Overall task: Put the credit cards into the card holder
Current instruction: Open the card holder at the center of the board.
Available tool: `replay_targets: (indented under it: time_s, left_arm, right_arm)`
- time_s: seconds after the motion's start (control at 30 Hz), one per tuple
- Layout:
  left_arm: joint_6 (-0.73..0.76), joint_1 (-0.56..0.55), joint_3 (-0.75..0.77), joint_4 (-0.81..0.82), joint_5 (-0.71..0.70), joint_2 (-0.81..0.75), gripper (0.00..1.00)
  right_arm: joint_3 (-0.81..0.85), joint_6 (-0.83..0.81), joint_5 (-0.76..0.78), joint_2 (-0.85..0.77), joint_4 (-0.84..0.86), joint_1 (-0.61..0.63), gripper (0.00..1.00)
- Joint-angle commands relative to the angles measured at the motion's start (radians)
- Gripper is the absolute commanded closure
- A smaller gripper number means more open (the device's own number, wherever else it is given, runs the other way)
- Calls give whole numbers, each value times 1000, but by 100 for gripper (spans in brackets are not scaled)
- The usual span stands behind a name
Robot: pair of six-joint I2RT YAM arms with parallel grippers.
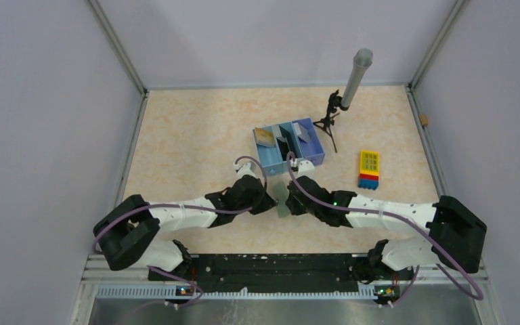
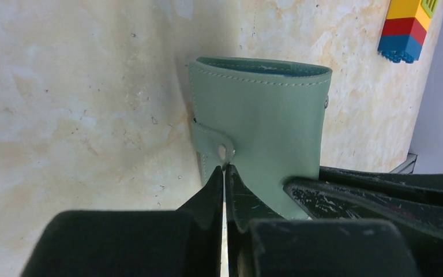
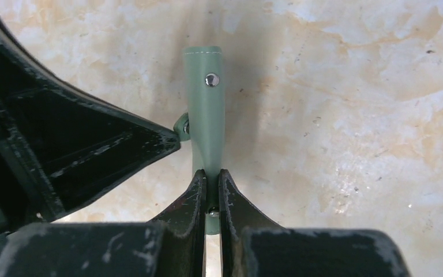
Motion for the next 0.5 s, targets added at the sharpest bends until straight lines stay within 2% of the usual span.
replay_targets:
  time_s: [0.0, 0.23, 0.33, 0.47]
  left_arm:
    - [2, 6, -17, -98, -71, -42, 100]
    - [-2, 8, -32, -138, -93, -75, 100]
    - [49, 8, -35, -79, -65, -86, 100]
    - [150, 6, 8, -8, -13, -75, 73]
  right_arm:
    - [15, 32, 91, 13, -133, 14, 100]
    - [11, 44, 97, 33, -141, 14, 100]
    - [1, 37, 72, 28, -109, 14, 100]
    - [-9, 30, 32, 14, -73, 14, 100]
